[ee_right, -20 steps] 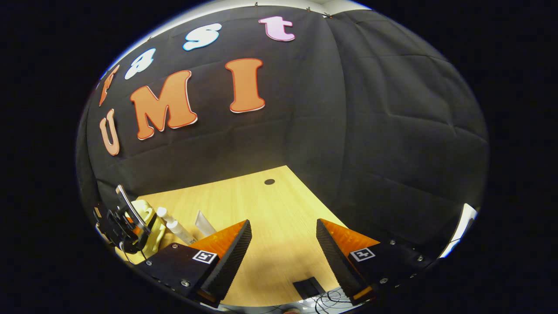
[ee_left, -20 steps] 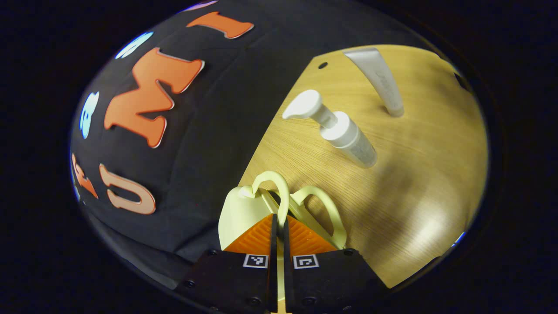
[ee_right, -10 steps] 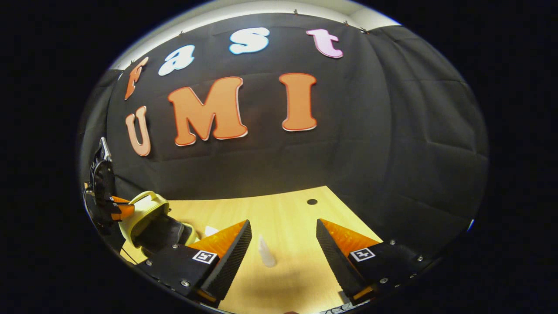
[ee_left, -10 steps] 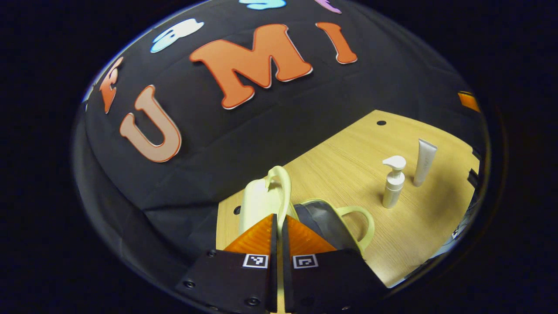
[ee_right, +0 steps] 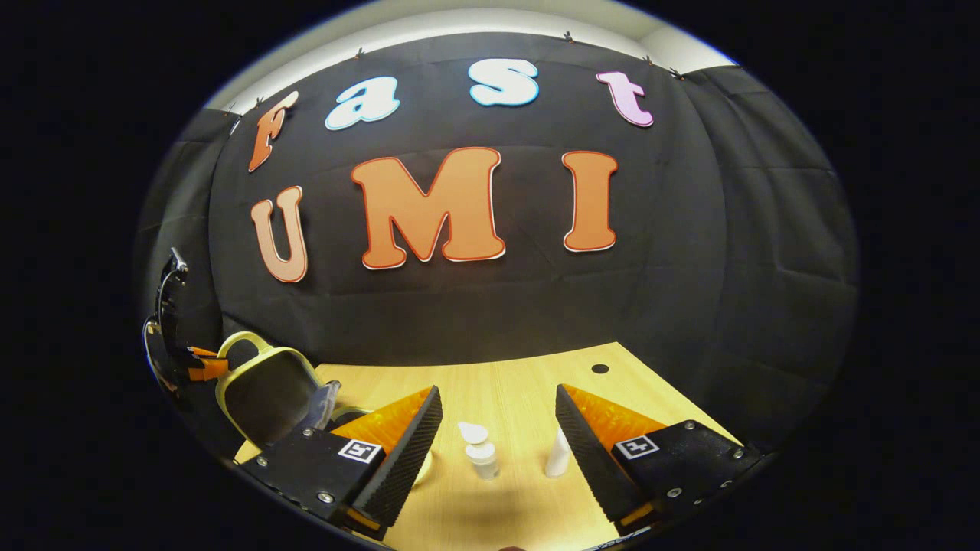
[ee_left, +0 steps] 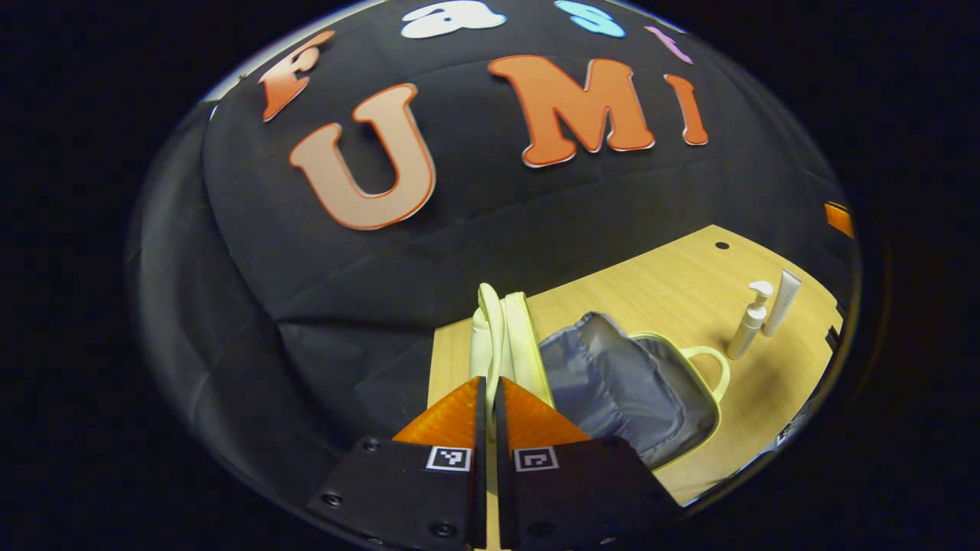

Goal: First open the suitcase, pack the skin care products into it, and then close the suitcase.

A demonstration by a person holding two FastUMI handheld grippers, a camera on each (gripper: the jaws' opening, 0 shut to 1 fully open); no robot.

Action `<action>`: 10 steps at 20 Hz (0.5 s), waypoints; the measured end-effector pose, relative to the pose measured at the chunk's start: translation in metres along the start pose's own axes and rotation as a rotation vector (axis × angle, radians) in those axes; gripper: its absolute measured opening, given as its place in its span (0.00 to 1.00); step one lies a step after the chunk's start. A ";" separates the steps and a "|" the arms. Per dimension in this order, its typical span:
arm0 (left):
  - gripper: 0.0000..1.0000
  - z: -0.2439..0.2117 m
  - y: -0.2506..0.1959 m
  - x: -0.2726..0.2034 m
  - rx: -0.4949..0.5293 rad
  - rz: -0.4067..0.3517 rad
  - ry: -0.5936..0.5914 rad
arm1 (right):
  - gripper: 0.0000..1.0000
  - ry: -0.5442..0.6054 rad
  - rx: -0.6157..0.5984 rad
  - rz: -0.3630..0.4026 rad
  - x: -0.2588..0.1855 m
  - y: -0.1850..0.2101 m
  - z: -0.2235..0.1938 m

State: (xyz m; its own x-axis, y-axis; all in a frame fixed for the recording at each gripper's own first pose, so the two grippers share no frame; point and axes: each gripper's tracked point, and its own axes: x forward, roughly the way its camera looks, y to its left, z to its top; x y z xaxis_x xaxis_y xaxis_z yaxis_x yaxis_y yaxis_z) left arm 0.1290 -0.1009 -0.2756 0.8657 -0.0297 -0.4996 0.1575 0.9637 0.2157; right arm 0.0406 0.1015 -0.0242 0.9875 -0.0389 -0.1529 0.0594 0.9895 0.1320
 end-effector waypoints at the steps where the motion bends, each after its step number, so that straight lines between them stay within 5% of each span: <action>1: 0.06 -0.006 0.001 0.004 -0.031 0.000 0.013 | 0.95 -0.001 0.001 -0.008 -0.002 0.008 -0.001; 10: 0.07 -0.041 -0.027 0.008 -0.335 -0.050 0.142 | 0.95 0.014 -0.018 -0.056 -0.027 0.059 0.000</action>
State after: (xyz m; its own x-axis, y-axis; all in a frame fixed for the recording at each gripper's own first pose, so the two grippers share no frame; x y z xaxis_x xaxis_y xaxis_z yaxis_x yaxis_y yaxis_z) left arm 0.1117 -0.1163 -0.3197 0.7824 -0.0644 -0.6194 0.0130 0.9961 -0.0872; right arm 0.0175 0.1604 -0.0120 0.9805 -0.0928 -0.1735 0.1121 0.9881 0.1053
